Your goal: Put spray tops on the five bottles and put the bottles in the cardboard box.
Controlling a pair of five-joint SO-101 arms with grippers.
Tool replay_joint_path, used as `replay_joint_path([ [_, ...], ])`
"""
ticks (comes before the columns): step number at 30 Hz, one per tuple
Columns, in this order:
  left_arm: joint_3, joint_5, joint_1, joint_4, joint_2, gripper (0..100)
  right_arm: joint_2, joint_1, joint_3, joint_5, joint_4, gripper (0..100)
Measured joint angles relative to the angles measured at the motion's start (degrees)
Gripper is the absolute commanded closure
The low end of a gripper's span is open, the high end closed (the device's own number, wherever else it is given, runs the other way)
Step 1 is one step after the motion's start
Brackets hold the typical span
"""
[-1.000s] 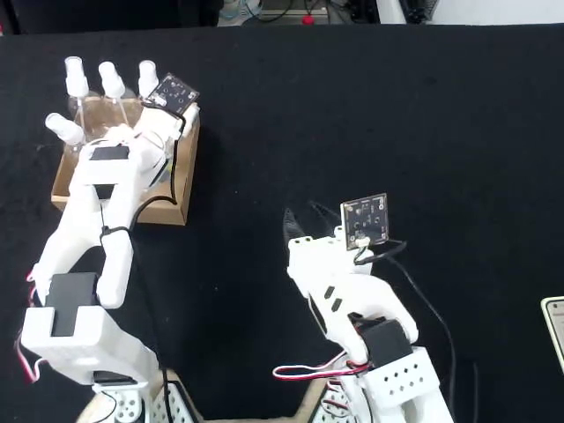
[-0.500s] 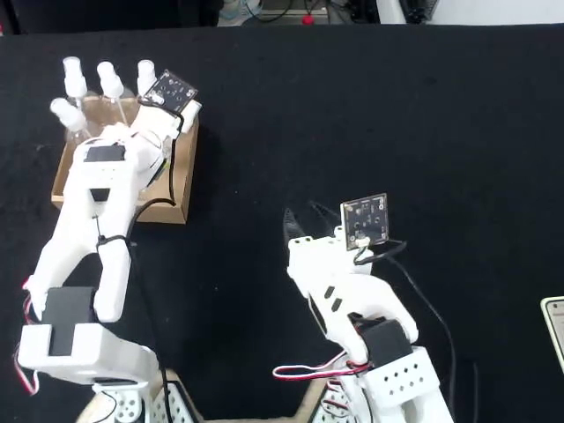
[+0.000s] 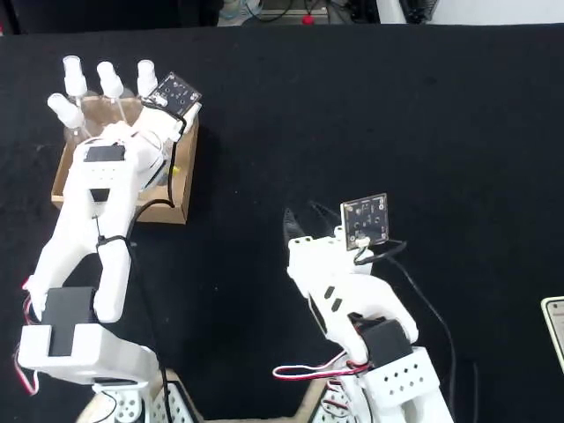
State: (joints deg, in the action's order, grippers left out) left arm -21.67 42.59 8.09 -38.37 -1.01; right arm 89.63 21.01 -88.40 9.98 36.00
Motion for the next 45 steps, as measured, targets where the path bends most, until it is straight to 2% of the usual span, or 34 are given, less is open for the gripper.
replay_joint_path([
  [8, 1.2, 0.2, 2.4, 0.0, 4.2, 75, 0.0, 0.0, 0.0, 0.0, 0.0, 87.1],
  [24, 2.3, 1.5, 2.2, 0.0, 5.5, 74, 0.0, 0.0, 0.0, 0.0, 0.0, 87.1],
  [33, 9.4, 5.6, 2.2, -9.4, 5.5, 74, 0.0, 0.0, 0.0, 0.0, 0.0, 87.1],
  [45, 11.6, 5.6, 2.1, -10.1, 9.0, 72, 0.0, 0.0, 0.0, 0.0, 0.0, 87.1],
])
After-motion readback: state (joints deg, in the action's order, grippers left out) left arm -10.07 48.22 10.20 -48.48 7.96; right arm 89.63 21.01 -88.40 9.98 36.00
